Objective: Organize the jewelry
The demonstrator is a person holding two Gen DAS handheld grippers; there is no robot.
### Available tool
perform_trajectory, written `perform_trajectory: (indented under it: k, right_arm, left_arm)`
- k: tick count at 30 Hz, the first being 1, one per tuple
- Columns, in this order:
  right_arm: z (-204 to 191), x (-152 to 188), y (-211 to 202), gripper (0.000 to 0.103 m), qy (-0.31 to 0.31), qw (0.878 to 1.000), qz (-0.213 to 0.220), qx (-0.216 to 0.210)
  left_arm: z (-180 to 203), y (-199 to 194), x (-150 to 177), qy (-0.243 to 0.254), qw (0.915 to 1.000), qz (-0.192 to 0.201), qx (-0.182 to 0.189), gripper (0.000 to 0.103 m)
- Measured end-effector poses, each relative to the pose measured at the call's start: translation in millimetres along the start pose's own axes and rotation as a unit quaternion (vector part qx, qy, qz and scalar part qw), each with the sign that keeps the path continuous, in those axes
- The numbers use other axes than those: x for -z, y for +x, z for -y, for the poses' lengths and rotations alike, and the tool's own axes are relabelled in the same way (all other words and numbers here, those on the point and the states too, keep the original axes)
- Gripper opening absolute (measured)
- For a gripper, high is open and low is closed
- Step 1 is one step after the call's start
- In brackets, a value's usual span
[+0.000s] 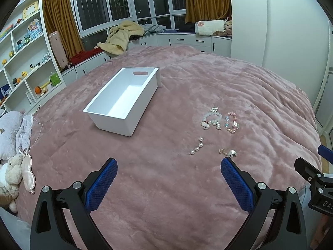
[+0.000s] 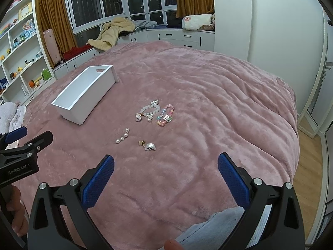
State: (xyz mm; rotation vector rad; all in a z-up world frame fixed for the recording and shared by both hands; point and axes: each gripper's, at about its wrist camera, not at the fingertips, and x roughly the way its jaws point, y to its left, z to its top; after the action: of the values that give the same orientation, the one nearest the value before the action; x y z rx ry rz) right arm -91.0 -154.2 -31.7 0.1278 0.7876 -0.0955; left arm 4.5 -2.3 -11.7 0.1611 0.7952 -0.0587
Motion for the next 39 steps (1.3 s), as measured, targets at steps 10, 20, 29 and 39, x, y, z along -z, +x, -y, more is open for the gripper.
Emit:
perform_trajectory:
  k: [10, 20, 29, 39]
  right_arm:
    - [-2, 3, 4, 0.098, 0.000, 1.000, 0.000, -0.001]
    - [-2, 4, 4, 0.098, 0.001, 1.000, -0.001, 0.000]
    - [-3, 7, 9, 0.098, -0.001, 1.000, -0.007, -0.001]
    - [-2, 7, 18, 0.098, -0.002, 1.000, -0.020, -0.006]
  left_arm:
    - [-2, -2, 0, 0.003, 1.0000, -0.005, 0.007, 0.101]
    - [-4, -3, 0, 0.004, 0.9999, -0.005, 0.011, 0.101]
    - [-5, -1, 3, 0.006, 0.9999, -0.006, 0.014, 0.101]
    - [0, 6, 3, 0.009, 0.9997, -0.013, 0.017, 0.101]
